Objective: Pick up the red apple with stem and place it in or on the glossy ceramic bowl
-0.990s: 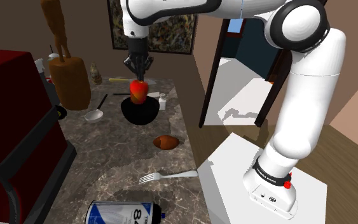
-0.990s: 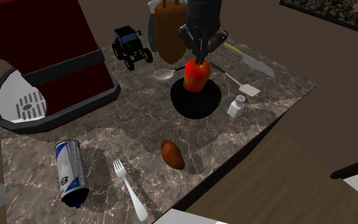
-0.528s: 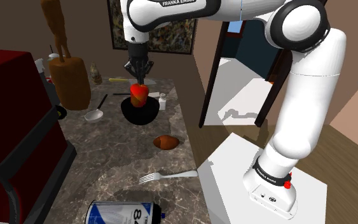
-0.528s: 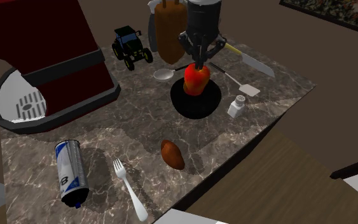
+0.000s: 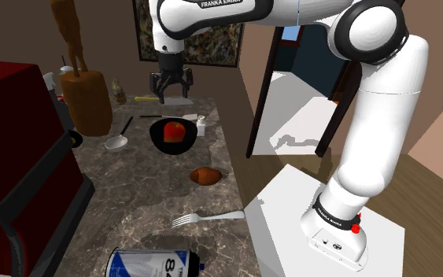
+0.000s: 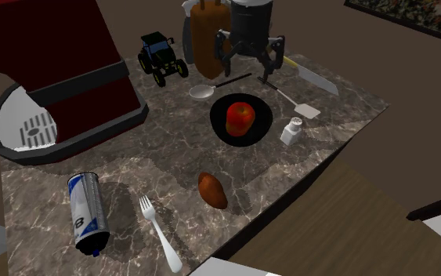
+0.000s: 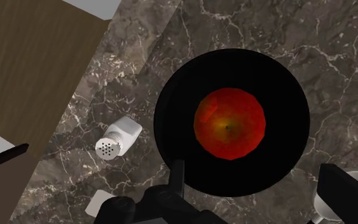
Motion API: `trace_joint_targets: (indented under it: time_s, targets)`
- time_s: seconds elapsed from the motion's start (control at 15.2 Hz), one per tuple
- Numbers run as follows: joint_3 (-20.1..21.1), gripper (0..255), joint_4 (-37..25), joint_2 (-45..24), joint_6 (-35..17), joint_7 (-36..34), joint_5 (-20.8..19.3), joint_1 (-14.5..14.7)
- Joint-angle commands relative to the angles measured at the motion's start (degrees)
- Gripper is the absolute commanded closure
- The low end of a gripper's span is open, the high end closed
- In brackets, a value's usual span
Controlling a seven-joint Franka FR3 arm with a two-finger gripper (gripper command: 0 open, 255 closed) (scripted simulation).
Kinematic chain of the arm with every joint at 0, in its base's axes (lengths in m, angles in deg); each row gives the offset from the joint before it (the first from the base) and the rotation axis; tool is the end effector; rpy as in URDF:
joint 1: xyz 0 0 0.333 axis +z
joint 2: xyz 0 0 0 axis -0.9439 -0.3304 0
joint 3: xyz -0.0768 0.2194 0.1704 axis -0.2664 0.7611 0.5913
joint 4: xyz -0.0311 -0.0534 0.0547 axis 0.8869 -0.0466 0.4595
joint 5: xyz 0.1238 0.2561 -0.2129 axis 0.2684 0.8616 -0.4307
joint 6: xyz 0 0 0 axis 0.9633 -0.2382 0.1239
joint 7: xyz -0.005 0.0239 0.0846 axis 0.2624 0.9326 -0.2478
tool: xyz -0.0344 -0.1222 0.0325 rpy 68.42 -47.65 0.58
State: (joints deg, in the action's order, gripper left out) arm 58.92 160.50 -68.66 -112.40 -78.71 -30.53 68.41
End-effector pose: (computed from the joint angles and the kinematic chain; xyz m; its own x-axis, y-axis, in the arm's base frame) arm 0.5573 0.1852 0.4580 0.9897 -0.1420 -0.0189 -0.1411 -0.9891 0.0429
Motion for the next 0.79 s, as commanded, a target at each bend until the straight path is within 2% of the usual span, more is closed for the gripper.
trace_joint_targets:
  time_s: [0.0, 0.2, 0.73]
  targets:
    - [0.07, 0, -2.02, -0.07, 1.95, 0.05, 0.01, 0.16]
    - [0.24, 0, -8.40, -0.82, 7.63, 0.06, -0.22, 0.79]
    - [0.24, 0, -8.38, -0.81, 7.61, 0.06, -0.21, 0.79]
